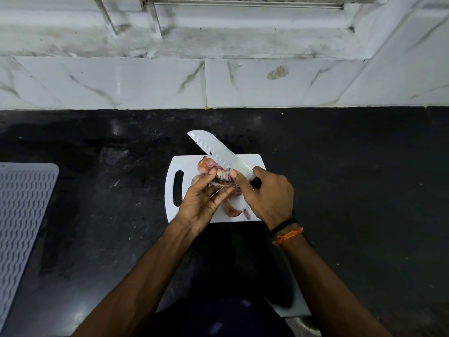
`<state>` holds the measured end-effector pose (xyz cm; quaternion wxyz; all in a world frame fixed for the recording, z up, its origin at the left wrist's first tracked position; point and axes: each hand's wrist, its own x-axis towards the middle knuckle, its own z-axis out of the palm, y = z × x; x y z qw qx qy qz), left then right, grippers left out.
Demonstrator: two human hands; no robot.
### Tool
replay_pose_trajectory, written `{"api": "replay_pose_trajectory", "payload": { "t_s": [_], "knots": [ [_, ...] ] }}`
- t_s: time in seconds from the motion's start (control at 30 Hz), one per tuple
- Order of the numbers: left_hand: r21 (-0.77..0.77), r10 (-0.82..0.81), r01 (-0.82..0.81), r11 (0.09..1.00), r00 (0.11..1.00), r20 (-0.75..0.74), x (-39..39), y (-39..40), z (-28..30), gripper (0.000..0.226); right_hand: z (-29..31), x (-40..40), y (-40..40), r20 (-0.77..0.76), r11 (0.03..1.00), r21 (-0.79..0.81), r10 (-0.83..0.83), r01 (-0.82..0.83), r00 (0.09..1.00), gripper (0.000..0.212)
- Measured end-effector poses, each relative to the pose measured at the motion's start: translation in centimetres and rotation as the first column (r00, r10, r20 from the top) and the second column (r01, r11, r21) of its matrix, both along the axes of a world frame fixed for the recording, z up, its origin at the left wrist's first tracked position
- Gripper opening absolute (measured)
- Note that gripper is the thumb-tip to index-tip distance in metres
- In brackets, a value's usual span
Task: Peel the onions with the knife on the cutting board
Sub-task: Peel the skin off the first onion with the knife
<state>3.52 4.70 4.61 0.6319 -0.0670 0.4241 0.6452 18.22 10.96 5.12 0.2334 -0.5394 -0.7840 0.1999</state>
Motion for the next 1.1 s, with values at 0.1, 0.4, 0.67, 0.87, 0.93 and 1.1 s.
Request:
{"api": "replay_pose_trajectory", "payload": {
  "t_s": [0.1, 0.4, 0.67, 0.87, 0.93, 1.1],
  "knots": [
    [-0.007, 0.001, -0.001, 1.000, 1.000, -0.018, 0.0, 0.2, 0.0, 0.067, 0.0, -0.1, 0.0, -0.009, 0.999, -0.014, -0.036, 0.036, 0.999, 0.064],
    [-0.046, 0.093, -0.091, 0.995, 0.995, 0.039, -0.1, 0.7, -1.3, 0.026, -1.0, 0.3, -1.2, -0.009, 0.996, -0.032, 0.086, -0.086, 0.996, 0.062],
    [0.108, 0.033, -0.046, 0.993, 0.992, 0.119, -0.1, 0.4, -0.8, 0.028, -0.1, 1.3, -0.6, -0.186, 0.971, -0.222, -0.132, 0.089, 0.974, 0.055],
    [0.166, 0.008, -0.020, 0.986, 0.997, 0.073, -0.4, 0.3, -1.7, 0.072, -0.2, 1.4, -0.7, -0.087, 0.971, -0.230, -0.080, 0.058, 0.993, 0.053],
    [0.185, -0.010, -0.003, 0.983, 0.998, 0.065, -0.5, 0.3, -1.9, 0.085, -0.1, 1.4, -0.7, -0.071, 0.970, -0.234, -0.083, 0.064, 0.994, 0.052],
    [0.183, -0.006, 0.001, 0.983, 1.000, 0.027, -0.6, 0.3, -2.4, 0.071, 0.1, 1.0, -1.1, -0.088, 0.977, -0.208, -0.060, 0.041, 0.994, 0.051]
  ]
}}
